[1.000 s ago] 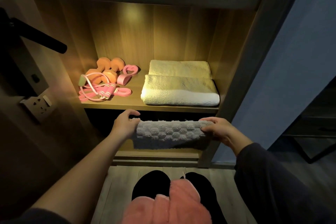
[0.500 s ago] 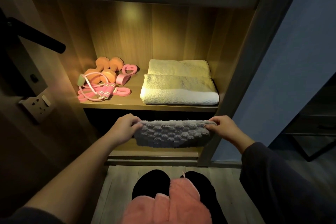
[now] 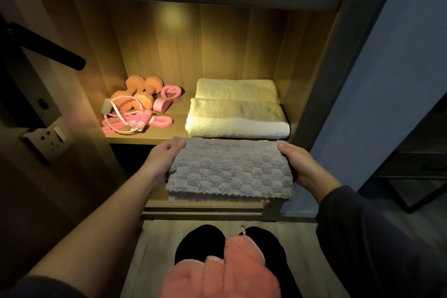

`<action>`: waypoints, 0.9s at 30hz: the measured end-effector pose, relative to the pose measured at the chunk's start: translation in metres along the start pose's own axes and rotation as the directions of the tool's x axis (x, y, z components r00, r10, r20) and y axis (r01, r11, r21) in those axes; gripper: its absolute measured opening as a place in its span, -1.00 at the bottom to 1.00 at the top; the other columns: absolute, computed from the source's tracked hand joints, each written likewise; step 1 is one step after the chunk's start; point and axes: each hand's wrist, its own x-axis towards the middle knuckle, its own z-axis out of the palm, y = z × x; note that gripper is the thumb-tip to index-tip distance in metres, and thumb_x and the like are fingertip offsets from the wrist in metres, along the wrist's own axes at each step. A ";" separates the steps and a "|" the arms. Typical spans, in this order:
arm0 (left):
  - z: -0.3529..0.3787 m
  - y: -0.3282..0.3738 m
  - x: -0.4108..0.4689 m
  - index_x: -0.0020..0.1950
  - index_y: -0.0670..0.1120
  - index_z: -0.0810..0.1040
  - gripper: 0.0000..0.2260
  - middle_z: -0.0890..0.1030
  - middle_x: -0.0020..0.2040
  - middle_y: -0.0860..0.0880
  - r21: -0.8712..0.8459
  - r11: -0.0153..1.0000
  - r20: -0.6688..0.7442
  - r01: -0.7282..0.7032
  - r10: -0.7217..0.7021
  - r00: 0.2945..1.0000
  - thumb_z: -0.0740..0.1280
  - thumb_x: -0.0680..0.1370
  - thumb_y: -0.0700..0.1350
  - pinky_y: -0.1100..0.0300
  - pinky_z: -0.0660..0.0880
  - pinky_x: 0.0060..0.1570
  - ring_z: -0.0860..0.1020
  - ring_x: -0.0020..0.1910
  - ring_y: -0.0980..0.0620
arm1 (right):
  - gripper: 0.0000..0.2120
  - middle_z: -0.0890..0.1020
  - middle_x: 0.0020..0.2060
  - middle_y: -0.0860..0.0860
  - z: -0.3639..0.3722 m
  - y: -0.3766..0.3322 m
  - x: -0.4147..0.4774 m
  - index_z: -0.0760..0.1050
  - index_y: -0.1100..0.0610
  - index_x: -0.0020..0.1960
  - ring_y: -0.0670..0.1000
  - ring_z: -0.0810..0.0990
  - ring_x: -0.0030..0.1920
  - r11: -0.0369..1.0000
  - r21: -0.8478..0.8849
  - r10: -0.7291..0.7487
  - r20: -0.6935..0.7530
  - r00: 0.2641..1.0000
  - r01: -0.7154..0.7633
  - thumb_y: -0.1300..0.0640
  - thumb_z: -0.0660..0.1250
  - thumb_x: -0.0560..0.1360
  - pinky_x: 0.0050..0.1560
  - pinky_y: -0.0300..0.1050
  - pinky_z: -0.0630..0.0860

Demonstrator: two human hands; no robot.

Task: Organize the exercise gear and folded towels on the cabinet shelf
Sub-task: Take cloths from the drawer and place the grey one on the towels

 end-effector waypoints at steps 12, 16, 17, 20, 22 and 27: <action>0.018 0.031 -0.013 0.11 -0.19 0.60 -0.77 0.66 0.08 -0.22 0.073 0.986 0.140 -0.152 0.141 0.980 0.46 0.46 -0.28 -0.10 0.57 0.13 0.62 0.08 -0.22 | -0.91 0.63 -0.14 0.04 -0.012 0.012 0.003 0.54 0.10 0.01 -0.10 0.62 -0.29 0.978 -0.207 -0.025 -0.148 0.989 -0.007 0.12 0.28 0.60 -0.44 -0.24 0.47; 0.029 0.042 -0.018 -0.02 -0.02 0.64 -0.84 0.69 -0.09 0.06 0.279 0.886 0.235 -0.371 0.312 0.921 0.42 0.49 -0.26 0.35 0.54 -0.19 0.64 -0.06 0.11 | -0.53 0.50 0.24 0.02 0.002 -0.006 -0.006 0.39 0.09 0.41 0.04 0.50 0.25 0.900 -0.415 -0.155 -0.026 0.987 0.131 0.18 0.39 0.53 0.14 -0.09 0.48; 0.034 0.046 -0.021 -0.05 0.02 0.64 -0.81 0.67 -0.12 0.11 0.339 0.834 0.268 -0.435 0.358 0.895 0.41 0.49 -0.27 0.41 0.50 -0.17 0.62 -0.09 0.20 | -0.47 0.47 0.30 0.03 0.010 -0.012 -0.010 0.35 0.10 0.45 0.05 0.45 0.32 0.876 -0.438 -0.205 0.041 0.978 0.202 0.19 0.41 0.52 0.26 -0.06 0.45; 0.053 0.051 -0.028 -0.11 0.12 0.60 -0.70 0.65 -0.14 0.18 0.415 0.715 0.336 -0.563 0.454 0.825 0.37 0.49 -0.32 0.45 0.43 -0.11 0.57 -0.10 0.31 | -0.42 0.48 0.36 0.03 0.040 -0.026 -0.027 0.35 0.08 0.45 -0.02 0.44 0.37 0.820 -0.412 -0.313 0.260 0.913 0.398 0.22 0.45 0.48 0.41 -0.04 0.36; 0.061 0.050 -0.029 -0.13 0.16 0.57 -0.66 0.64 -0.15 0.18 0.437 0.685 0.329 -0.582 0.480 0.813 0.35 0.48 -0.33 0.45 0.41 -0.13 0.56 -0.12 0.34 | -0.47 0.56 0.29 -0.02 0.056 -0.032 -0.036 0.42 0.06 0.40 -0.09 0.51 0.30 0.782 -0.388 -0.346 0.381 0.857 0.488 0.22 0.47 0.46 0.37 -0.12 0.41; 0.063 0.043 -0.029 -0.14 0.17 0.58 -0.66 0.63 -0.18 0.24 0.467 0.658 0.279 -0.591 0.524 0.804 0.34 0.46 -0.32 0.44 0.46 -0.11 0.57 -0.11 0.33 | -0.67 0.67 0.06 -0.02 0.072 -0.033 -0.050 0.56 0.09 0.19 -0.10 0.64 0.09 0.770 -0.335 -0.375 0.450 0.811 0.542 0.23 0.48 0.45 0.14 -0.23 0.53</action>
